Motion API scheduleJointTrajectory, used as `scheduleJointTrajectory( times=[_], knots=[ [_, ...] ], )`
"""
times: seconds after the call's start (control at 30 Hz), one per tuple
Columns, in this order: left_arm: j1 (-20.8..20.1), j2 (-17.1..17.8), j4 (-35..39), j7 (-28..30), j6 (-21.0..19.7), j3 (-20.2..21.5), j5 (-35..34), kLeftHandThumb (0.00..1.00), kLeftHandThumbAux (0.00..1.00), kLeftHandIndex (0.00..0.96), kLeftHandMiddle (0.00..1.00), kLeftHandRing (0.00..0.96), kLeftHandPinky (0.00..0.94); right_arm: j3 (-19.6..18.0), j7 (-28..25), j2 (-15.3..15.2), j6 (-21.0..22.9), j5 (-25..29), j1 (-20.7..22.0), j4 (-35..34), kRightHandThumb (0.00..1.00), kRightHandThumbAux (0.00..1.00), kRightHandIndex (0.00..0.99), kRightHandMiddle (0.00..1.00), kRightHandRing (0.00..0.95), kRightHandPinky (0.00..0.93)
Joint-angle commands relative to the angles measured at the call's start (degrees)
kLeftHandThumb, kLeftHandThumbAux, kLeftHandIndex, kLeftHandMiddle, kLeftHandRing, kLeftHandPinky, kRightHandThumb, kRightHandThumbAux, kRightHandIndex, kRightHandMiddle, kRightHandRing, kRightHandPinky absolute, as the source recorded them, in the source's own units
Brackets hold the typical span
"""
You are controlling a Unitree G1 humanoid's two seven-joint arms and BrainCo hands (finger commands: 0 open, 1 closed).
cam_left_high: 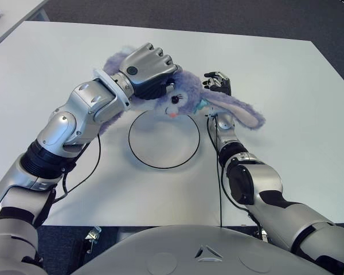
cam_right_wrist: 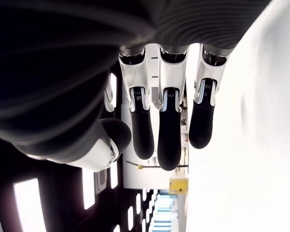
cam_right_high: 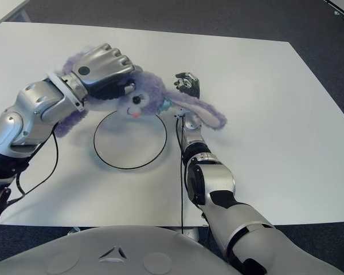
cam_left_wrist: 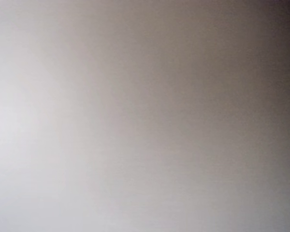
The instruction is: Put the doll into the plate.
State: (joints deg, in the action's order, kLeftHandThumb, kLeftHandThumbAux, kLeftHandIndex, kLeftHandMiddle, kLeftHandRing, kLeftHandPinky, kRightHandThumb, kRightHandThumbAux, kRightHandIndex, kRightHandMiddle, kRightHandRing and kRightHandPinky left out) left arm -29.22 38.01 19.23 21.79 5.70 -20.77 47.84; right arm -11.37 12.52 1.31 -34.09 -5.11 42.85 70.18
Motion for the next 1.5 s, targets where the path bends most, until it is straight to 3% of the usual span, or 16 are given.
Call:
scheduleJointTrajectory(
  times=[0.03,0.43,0.47,0.57,0.63,0.9,1.3,1.5],
  knots=[
    [2.6,-2.3,1.3,3.7,-1.8,-0.2,-0.4,0.739,0.695,0.443,0.826,0.832,0.856,0.4,0.1,1.3,4.5,-0.7,-12.5,7.2,0.725,0.729,0.416,0.380,0.477,0.441],
    [5.1,-5.9,0.6,4.4,-2.9,-1.8,0.2,0.738,0.696,0.443,0.825,0.831,0.856,-0.5,-1.7,1.4,5.8,0.3,-12.5,7.4,0.723,0.729,0.415,0.373,0.485,0.423],
    [5.4,-6.3,0.6,4.4,-3.0,-1.8,0.0,0.739,0.696,0.443,0.824,0.831,0.856,-0.6,-1.8,1.4,6.0,0.5,-12.4,7.4,0.890,0.690,0.430,0.378,0.470,0.424],
    [6.7,-7.8,0.8,4.3,-3.9,-2.0,-0.2,0.741,0.696,0.443,0.822,0.829,0.853,-1.3,-2.2,1.5,6.3,1.1,-12.3,7.4,0.946,0.677,0.435,0.379,0.465,0.429],
    [7.7,-9.0,0.6,3.6,-4.4,-2.3,0.1,0.742,0.696,0.443,0.821,0.828,0.851,-1.6,-2.2,1.6,6.2,1.2,-12.2,7.4,0.993,0.689,0.436,0.376,0.473,0.386],
    [11.7,-13.1,-1.5,-1.4,-4.0,-2.8,0.5,0.744,0.695,0.443,0.807,0.818,0.829,-1.9,-1.6,1.7,6.1,1.1,-12.3,7.4,1.000,0.693,0.436,0.368,0.486,0.361],
    [14.0,-14.5,-4.0,-6.0,-2.3,-2.9,0.8,0.746,0.694,0.443,0.804,0.816,0.824,-1.4,-1.4,1.7,5.5,0.5,-12.6,7.3,1.000,0.693,0.434,0.353,0.466,0.374],
    [15.5,-15.4,-3.9,-6.6,-3.4,-2.8,0.7,0.745,0.694,0.443,0.801,0.812,0.804,-1.4,-1.3,1.8,5.3,0.6,-12.6,7.3,1.000,0.691,0.433,0.348,0.450,0.392]
  ],
)
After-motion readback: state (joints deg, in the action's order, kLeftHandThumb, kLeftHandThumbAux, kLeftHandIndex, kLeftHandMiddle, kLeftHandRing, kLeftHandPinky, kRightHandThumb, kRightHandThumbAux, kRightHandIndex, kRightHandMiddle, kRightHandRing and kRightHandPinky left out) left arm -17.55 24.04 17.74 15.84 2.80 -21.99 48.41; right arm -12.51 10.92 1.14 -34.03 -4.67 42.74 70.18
